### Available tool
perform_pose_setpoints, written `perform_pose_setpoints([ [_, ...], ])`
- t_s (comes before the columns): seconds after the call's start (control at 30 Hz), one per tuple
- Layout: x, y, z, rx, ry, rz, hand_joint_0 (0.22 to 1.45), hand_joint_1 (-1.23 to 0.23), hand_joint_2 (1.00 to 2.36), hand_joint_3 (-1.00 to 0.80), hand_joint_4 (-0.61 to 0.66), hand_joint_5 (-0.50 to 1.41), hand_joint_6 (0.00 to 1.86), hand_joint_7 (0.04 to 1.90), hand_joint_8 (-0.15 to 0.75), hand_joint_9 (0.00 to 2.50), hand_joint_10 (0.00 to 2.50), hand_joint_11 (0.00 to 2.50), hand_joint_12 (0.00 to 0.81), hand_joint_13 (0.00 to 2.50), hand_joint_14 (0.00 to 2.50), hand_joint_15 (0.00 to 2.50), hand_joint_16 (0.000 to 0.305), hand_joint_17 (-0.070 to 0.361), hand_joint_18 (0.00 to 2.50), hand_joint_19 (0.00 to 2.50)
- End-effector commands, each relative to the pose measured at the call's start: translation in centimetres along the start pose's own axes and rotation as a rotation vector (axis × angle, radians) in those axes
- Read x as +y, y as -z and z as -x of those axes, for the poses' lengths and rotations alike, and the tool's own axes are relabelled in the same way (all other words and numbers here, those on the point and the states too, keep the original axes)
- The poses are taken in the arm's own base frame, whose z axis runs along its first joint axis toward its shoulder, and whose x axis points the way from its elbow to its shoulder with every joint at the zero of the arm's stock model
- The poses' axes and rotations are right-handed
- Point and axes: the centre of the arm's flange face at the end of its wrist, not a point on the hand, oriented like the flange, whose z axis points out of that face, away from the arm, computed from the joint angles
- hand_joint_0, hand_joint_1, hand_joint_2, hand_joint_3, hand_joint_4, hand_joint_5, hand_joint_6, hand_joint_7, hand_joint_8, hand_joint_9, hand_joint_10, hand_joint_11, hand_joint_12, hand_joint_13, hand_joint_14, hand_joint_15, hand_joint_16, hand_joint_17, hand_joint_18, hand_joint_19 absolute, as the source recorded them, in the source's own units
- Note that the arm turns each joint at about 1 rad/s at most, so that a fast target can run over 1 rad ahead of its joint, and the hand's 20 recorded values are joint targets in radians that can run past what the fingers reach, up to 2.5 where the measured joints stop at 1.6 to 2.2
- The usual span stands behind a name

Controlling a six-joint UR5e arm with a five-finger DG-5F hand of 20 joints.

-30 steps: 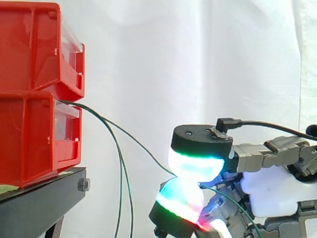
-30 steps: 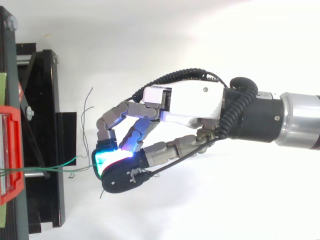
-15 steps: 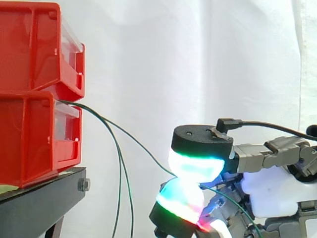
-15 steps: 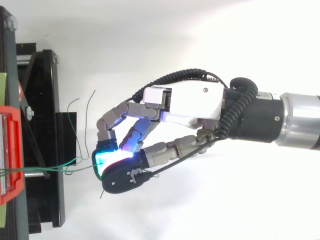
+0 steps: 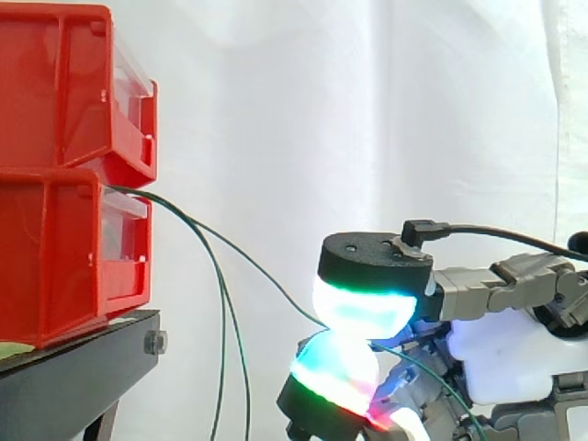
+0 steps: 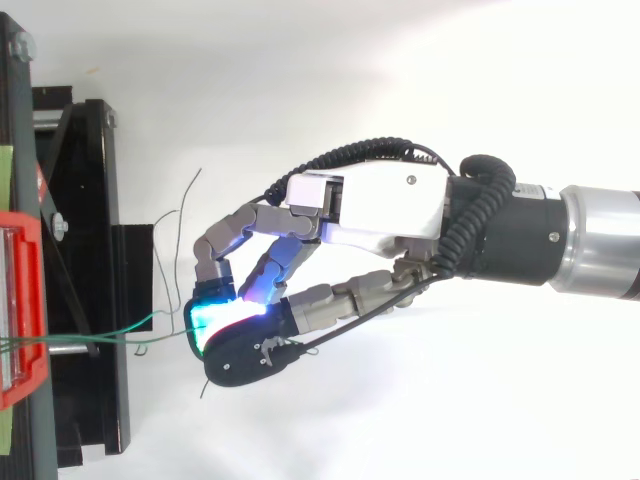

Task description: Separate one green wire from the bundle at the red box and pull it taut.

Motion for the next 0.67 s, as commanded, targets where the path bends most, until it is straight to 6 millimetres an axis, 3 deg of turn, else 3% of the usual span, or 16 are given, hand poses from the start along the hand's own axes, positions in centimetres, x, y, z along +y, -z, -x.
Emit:
perform_pose_setpoints([
  [0.0,0.0,0.0,-0.02,0.0,0.0,0.001,0.63,-0.71,1.03,-0.08,0.05,-0.18,0.88,1.27,0.321,1.08,0.02,0.83,0.33,0.9,0.02,0.46,0.043,0.098,0.69,0.44],
  [0.63,-0.02,0.01,-0.02,0.0,0.0,-0.001,0.64,-0.71,1.03,-0.08,0.06,-0.18,0.88,1.28,0.323,1.08,0.02,0.82,0.33,0.9,0.02,0.45,0.044,0.099,0.69,0.43],
])
